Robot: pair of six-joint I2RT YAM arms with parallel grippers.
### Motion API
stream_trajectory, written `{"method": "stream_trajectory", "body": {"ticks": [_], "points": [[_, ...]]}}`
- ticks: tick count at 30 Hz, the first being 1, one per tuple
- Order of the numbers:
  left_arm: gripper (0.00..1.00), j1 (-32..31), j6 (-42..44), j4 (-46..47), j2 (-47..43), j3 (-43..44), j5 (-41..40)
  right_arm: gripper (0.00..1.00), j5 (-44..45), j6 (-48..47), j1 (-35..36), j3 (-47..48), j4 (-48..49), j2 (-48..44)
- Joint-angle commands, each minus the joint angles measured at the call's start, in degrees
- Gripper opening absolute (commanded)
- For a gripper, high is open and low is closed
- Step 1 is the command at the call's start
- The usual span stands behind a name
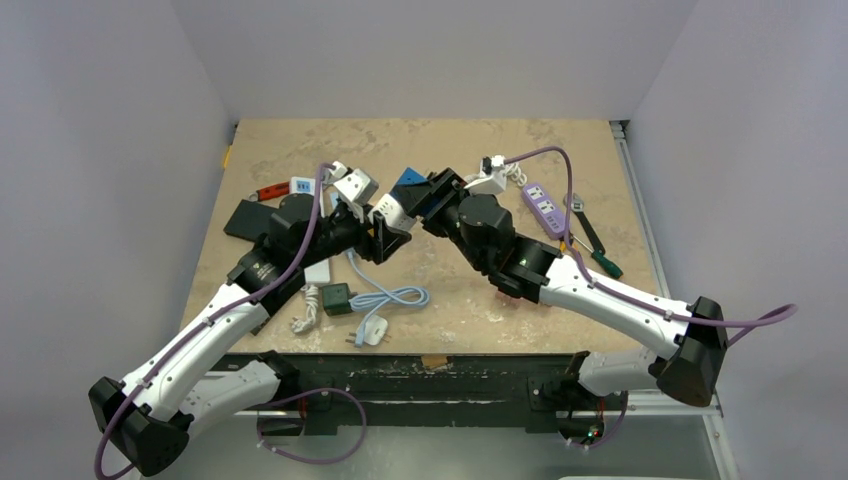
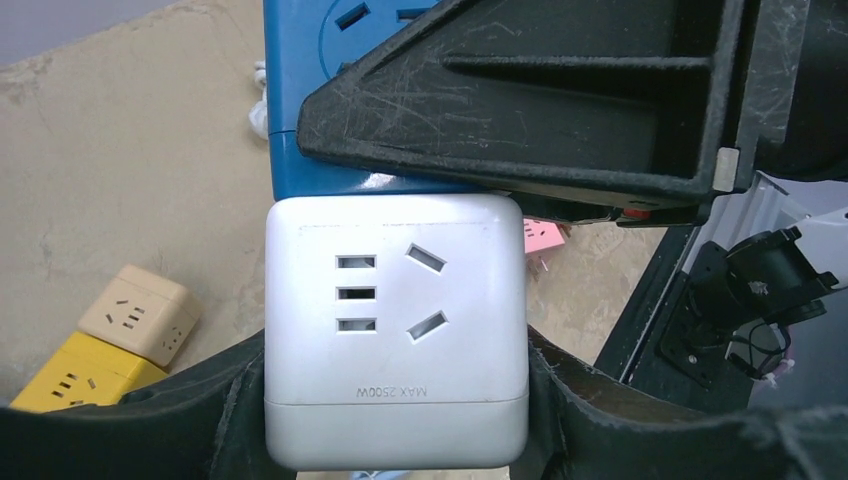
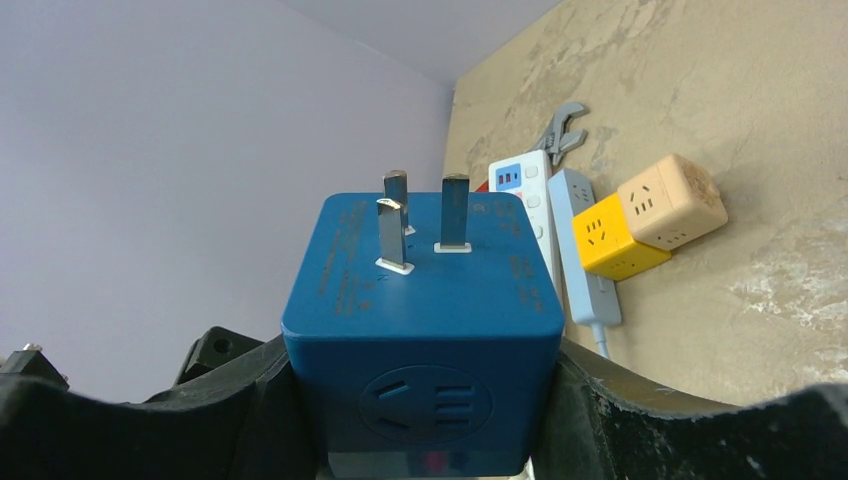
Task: Pull the plug off the socket
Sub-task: Remove the plug from the socket.
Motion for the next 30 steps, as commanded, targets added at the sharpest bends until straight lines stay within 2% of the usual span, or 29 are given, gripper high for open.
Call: {"method": "stream_trajectory", "body": {"ticks": [1, 2, 3, 4, 7, 9, 14, 16, 25, 30], "points": [[0.01, -1.0, 4.2, -9.6, -2.9, -0.7, 4.6, 0.00, 14.1, -3.3, -6.8, 1.2, 5.6, -2.8], [0.12, -1.0, 4.0, -9.2, -2.8, -0.2, 4.7, 0.00, 13.3, -3.5, -5.9, 1.3, 5.2, -2.4], [0.29, -1.0, 3.8, -8.8, -2.6, 0.2, 5.0, 0.00, 13.6, -4.0, -4.5, 1.3, 5.0, -2.0], [0.36, -1.0, 3.4, -8.4, -2.3, 0.6, 5.2, 0.00, 13.9, -4.6, -3.2, 1.3, 5.2, -1.6], [0.53, -1.0, 2.5, -7.5, -1.1, 1.6, 5.8, 0.00, 15.1, -5.8, -0.2, 1.6, 5.9, -0.5], [0.57, -1.0, 2.5, -7.2, -0.8, 1.9, 5.7, 0.00, 15.6, -6.7, 1.0, 2.2, 6.2, 0.0], [0.74, -1.0, 2.2, -6.3, -0.7, 2.4, 4.8, 0.00, 17.5, -8.3, 3.2, 3.5, 6.2, 0.7], [0.89, -1.0, 1.5, -6.0, -0.6, 2.4, 5.1, 0.00, 17.5, -8.3, 3.7, 3.5, 6.5, 1.0], [0.97, 0.3, -2.8, -1.1, 0.3, 3.9, 4.6, 0.00, 16.7, -7.0, 5.9, 4.0, 7.6, 2.8], [0.98, 1.8, -2.2, 1.3, 0.6, 3.9, 4.7, 0.00, 14.7, -6.1, 7.4, 4.4, 8.7, 3.0]]}}
